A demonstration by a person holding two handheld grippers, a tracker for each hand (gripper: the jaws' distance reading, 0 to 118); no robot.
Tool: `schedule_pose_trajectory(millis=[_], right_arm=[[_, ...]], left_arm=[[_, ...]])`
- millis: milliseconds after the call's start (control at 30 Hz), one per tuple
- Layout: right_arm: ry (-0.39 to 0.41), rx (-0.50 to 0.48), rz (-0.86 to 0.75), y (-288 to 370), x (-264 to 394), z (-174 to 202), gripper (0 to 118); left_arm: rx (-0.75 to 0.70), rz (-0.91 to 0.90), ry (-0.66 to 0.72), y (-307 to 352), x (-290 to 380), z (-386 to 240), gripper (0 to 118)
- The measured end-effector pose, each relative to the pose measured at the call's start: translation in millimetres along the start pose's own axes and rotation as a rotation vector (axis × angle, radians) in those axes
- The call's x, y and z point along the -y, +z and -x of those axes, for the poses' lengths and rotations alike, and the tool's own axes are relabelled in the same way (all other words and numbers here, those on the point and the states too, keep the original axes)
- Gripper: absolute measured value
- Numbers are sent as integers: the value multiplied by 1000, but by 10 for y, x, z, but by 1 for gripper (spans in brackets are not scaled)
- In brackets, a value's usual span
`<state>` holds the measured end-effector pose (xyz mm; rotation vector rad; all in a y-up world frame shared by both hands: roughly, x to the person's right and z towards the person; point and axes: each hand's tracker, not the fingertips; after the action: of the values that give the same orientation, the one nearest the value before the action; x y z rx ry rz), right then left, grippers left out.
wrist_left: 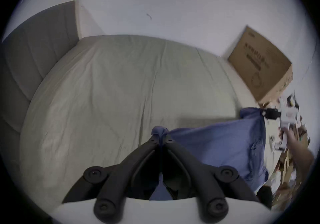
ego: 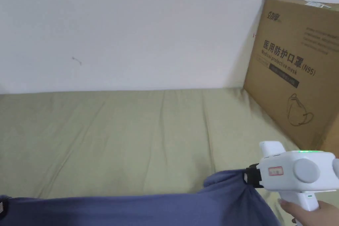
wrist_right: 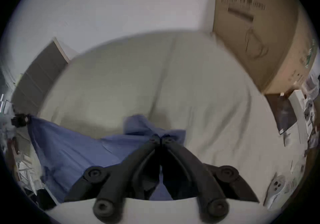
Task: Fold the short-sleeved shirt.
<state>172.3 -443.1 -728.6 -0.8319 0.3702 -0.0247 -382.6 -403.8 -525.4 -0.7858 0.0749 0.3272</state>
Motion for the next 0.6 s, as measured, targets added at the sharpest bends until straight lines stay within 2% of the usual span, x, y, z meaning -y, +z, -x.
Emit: schedule_pose_trajectory(millis=[67,100,200,333,600], right_arm=[[-75,-69,-67,380,-83,-29,0],[-85,-94,-99,595,-141,-32,0],[-43,-73,-200,1245,-273,75,0],[-53,-62,-284,1911,-528,127,0],[-88,-45,-424,2536,-1415,323,0]], left_arm=[[-21,-54,-32,240,-53,-63,0],[-26,-83,-54,392,-89,-103,0],[-5,-147,-78,832,-237,-214,0],[7,-256,-127,1380,-461,-358,0],[2,-415,-155,1893,-1177,-619,0]])
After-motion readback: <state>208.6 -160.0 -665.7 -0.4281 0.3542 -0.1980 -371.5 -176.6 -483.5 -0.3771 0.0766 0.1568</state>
